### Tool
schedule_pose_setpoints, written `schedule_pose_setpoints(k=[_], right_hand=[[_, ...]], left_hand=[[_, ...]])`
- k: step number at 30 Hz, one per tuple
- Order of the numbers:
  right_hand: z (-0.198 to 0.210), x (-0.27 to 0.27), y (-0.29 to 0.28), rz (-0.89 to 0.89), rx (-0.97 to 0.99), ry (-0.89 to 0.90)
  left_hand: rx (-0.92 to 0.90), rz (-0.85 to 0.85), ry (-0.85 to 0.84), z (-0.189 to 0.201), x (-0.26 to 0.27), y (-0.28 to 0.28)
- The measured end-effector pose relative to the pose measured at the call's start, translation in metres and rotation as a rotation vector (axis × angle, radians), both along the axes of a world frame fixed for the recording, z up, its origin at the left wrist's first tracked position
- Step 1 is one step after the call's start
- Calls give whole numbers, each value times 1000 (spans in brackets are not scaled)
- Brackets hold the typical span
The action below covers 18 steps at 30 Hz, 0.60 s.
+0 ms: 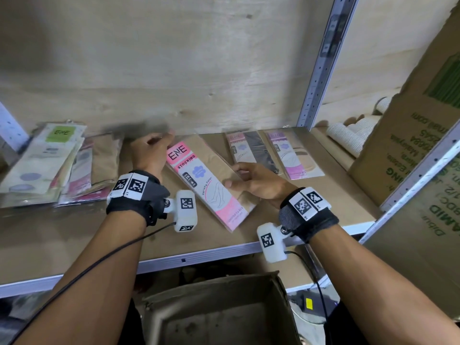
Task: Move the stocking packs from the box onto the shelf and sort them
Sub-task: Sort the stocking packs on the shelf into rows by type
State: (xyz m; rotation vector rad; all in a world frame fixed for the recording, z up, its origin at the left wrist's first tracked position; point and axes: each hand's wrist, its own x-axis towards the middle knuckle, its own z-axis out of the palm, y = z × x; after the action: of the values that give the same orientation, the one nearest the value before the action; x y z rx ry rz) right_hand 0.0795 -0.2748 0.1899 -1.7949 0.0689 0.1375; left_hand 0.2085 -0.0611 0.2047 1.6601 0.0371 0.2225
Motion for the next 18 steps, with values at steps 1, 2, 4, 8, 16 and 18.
schedule_pose_setpoints(k=[1, 2, 4, 8, 16, 18], right_hand=[[0, 0, -3, 6, -26, -5], [1, 0, -5, 12, -47, -9], [3, 0, -10, 42, -88, -1], [6, -3, -17, 124, -149, 38], [11, -8, -21, 170, -117, 71], [12, -9, -21, 170, -104, 78]], left_hand=[[16, 3, 25, 1, 0, 4], [37, -14, 55, 2, 2, 6], [129, -84, 106, 5, 6, 12], [377, -243, 47, 6, 11, 22], [487, -390, 203, 2, 2, 25], [313, -438, 322, -4, 3, 25]])
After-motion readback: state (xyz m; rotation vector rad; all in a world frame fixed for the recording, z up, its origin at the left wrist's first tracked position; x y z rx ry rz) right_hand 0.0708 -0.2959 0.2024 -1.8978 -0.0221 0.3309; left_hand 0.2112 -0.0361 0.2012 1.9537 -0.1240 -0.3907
